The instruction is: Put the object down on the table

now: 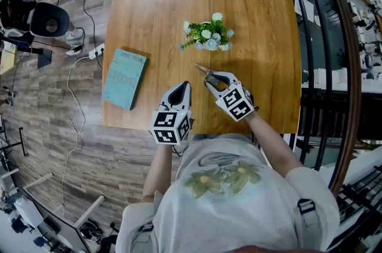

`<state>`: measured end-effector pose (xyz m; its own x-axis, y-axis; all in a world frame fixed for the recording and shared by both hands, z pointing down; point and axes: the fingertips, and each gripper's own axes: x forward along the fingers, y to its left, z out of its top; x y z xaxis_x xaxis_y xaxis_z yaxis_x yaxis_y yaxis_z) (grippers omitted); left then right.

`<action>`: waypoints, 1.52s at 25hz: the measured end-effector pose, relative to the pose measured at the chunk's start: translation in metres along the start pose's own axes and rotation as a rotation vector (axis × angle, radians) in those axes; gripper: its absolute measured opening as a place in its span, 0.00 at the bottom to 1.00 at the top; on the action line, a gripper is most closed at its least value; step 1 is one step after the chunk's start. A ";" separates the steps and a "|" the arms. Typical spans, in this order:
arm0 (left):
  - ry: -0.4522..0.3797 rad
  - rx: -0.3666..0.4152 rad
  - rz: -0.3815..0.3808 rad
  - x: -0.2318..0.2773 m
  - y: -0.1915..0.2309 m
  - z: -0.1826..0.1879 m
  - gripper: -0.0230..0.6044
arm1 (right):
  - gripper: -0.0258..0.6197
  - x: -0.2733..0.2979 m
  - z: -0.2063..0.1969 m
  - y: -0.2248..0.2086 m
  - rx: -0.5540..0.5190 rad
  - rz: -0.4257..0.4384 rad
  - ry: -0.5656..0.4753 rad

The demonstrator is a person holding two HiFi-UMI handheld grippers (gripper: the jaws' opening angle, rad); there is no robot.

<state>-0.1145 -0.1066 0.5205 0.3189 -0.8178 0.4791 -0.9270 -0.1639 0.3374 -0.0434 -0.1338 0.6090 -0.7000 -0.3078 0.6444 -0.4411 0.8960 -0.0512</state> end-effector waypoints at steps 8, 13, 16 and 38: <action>-0.049 0.019 -0.003 -0.013 -0.008 0.016 0.06 | 0.08 -0.047 0.052 -0.011 0.046 -0.118 -0.191; -0.082 0.041 -0.019 -0.021 -0.018 0.027 0.06 | 0.05 -0.068 0.069 -0.009 0.085 -0.125 -0.263; -0.090 0.054 -0.023 -0.025 -0.023 0.031 0.06 | 0.05 -0.077 0.074 -0.004 0.099 -0.111 -0.277; -0.090 0.081 -0.008 -0.037 -0.034 0.029 0.06 | 0.05 -0.098 0.077 0.014 0.078 -0.091 -0.306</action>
<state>-0.1006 -0.0866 0.4676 0.3104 -0.8622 0.4004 -0.9387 -0.2116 0.2721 -0.0243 -0.1162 0.4867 -0.7868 -0.4781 0.3904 -0.5432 0.8367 -0.0699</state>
